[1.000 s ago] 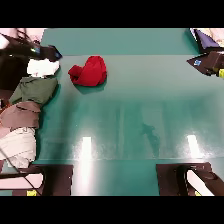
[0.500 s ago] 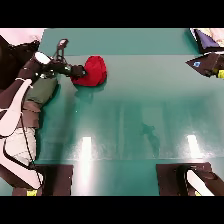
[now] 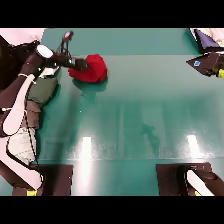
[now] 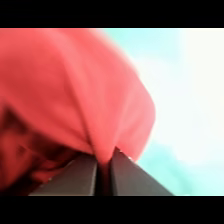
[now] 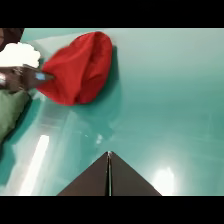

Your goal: Fold the shirts.

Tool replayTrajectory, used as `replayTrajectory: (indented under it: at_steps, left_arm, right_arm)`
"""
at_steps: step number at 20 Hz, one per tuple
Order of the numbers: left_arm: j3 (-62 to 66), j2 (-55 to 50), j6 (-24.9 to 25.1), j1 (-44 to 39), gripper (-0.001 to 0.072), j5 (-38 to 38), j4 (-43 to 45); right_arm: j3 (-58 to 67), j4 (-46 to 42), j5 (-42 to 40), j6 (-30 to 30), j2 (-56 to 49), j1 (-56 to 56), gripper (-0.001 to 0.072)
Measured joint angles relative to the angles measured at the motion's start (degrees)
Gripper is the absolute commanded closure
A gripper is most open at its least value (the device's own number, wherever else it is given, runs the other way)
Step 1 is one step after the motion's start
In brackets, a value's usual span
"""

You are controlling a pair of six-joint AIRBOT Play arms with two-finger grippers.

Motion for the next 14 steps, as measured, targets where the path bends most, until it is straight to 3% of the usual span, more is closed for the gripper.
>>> replayTrajectory:
  at_steps: [5,10,14]
  left_arm:
    - [14.7,8.4,0.8,-1.9,0.0679,-8.6,-8.3]
    - [18.1,20.9,3.5,-9.1,0.0678,-12.9,-12.1]
    - [17.5,25.0,4.1,-15.5,0.0678,-16.2,-12.2]
  right_arm:
    - [5.7,-0.1,-3.7,0.0,0.1,0.0,0.0694]
    - [15.5,-0.4,-5.4,0.0,-1.6,0.0,0.0695]
    - [23.0,-0.5,-2.9,0.0,-4.2,0.0,0.0694]
